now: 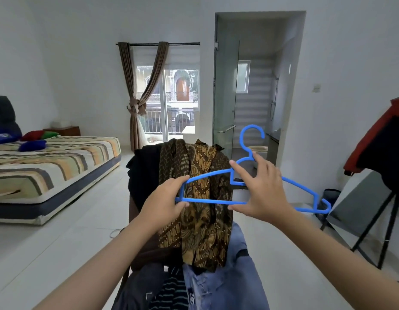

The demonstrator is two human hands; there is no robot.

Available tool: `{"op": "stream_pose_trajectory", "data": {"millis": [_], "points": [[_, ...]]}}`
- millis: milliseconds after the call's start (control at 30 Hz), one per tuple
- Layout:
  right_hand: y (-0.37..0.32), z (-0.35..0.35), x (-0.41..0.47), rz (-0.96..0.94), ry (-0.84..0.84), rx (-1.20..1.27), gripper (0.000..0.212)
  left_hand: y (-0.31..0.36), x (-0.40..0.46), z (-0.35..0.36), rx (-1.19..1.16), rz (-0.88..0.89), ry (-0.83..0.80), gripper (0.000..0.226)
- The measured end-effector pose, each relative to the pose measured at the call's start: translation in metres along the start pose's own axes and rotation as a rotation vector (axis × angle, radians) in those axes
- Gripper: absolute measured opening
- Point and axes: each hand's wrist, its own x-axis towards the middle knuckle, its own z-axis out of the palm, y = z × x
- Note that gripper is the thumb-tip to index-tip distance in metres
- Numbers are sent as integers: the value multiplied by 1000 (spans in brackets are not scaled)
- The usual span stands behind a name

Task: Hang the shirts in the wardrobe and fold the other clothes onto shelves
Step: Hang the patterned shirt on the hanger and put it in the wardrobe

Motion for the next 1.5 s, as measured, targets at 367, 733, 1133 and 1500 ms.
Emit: {"op": "stream_pose_trajectory", "data": {"millis": [367,733,1133,1500], "points": [[28,114,136,287,-65,-58,116,-153,163,72,-46,-160,-97,62],[47,188,198,413,-127,-102,117,-237,269,158,5,-315,-243,62],[32,217,196,475,-228,-19,116,-267,229,149,-92,-251,-21,52],[11,254,223,459,-326,24,115,-298,145,130,45,-408,-213,50]]}}
